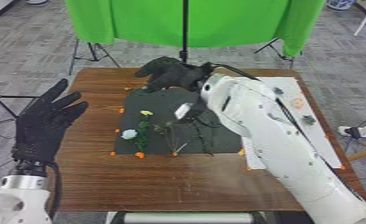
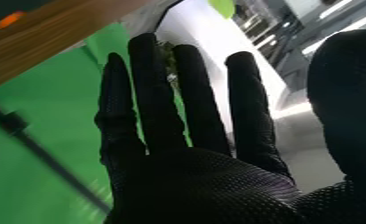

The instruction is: Arrange flowers

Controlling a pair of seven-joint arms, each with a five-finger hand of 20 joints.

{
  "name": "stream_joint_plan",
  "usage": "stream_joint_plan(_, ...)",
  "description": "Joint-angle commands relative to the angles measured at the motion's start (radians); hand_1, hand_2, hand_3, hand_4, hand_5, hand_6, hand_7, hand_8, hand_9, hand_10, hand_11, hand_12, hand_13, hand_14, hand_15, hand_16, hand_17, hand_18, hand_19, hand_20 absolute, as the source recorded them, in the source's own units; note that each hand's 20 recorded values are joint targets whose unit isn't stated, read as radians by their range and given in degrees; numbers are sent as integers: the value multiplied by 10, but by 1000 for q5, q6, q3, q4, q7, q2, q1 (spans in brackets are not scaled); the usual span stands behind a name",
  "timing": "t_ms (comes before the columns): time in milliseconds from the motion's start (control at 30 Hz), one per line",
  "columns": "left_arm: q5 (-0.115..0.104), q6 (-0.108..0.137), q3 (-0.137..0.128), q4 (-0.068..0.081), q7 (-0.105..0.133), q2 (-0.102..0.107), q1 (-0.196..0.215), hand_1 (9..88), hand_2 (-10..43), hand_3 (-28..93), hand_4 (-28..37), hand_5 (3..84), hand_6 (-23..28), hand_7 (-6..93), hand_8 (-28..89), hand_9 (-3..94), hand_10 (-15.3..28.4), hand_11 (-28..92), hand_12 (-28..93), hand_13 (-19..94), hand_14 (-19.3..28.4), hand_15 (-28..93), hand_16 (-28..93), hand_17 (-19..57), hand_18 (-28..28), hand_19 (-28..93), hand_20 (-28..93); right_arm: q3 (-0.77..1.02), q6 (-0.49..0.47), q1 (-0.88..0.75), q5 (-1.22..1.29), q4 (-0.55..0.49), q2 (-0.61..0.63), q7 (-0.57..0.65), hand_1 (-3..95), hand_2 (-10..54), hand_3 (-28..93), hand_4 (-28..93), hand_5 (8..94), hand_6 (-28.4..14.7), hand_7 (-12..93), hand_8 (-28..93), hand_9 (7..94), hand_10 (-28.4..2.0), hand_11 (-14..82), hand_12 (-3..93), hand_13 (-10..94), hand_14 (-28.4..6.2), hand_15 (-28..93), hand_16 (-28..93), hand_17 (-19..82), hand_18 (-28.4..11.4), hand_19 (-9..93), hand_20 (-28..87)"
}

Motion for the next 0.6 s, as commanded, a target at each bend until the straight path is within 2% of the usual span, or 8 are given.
stream_joint_plan(33, -16, 25, 20, -5, 33, 1, 36, 241, 56, 797, -240, 356, 78, 129, -98, 346, 191, 226, 113, 270, 274, 508, -72, -64, 284, 539, 185, -3, 391, -51, -33, -86, 382, 119, 288, -51, 781, -283, 416, 36, 162, -139, 478, -156, 144, 130, 430, -173, 395, 122, 140, -243, 663, 292)
stream_joint_plan(200, -21, 30, 25, -6, 46, -1, 52, 241, 56, 797, -241, 357, 79, 129, -98, 346, 191, 225, 113, 271, 275, 510, -72, -64, 284, 539, 186, 98, 456, -171, -30, -124, 515, 150, 289, -54, 773, -283, 412, 34, 159, -135, 469, -165, 140, 131, 450, -172, 428, 117, 158, -245, 693, 304)
stream_joint_plan(233, -21, 28, 27, -5, 41, -2, 47, 241, 56, 797, -240, 357, 79, 128, -99, 346, 191, 225, 113, 271, 275, 510, -72, -64, 284, 539, 186, 110, 478, -191, -23, -130, 540, 163, 289, -55, 771, -283, 412, 34, 158, -135, 468, -167, 139, 131, 453, -172, 433, 115, 160, -246, 696, 305)
stream_joint_plan(400, -29, 37, 32, -6, 66, 8, 64, 241, 57, 796, -241, 357, 79, 128, -99, 347, 191, 225, 113, 272, 275, 510, -72, -64, 284, 539, 186, 206, 486, -311, -57, -138, 617, 217, 287, -60, 769, -283, 417, 34, 159, -134, 468, -169, 138, 132, 462, -169, 449, 106, 163, -249, 705, 309)
stream_joint_plan(433, -28, 36, 35, -3, 62, 8, 56, 242, 57, 795, -241, 357, 79, 128, -98, 346, 191, 225, 113, 271, 275, 510, -72, -64, 284, 539, 186, 217, 502, -333, -49, -139, 633, 236, 286, -63, 770, -283, 420, 34, 159, -134, 468, -169, 138, 132, 462, -168, 451, 105, 163, -250, 706, 309)
stream_joint_plan(600, -35, 43, 40, -4, 72, 9, 65, 241, 56, 797, -240, 357, 79, 129, -98, 346, 191, 225, 113, 271, 275, 510, -72, -64, 284, 539, 186, 250, 506, -417, -119, -107, 677, 313, 284, -72, 779, -283, 423, 34, 160, -134, 469, -168, 139, 133, 463, -166, 456, 101, 160, -251, 705, 310)
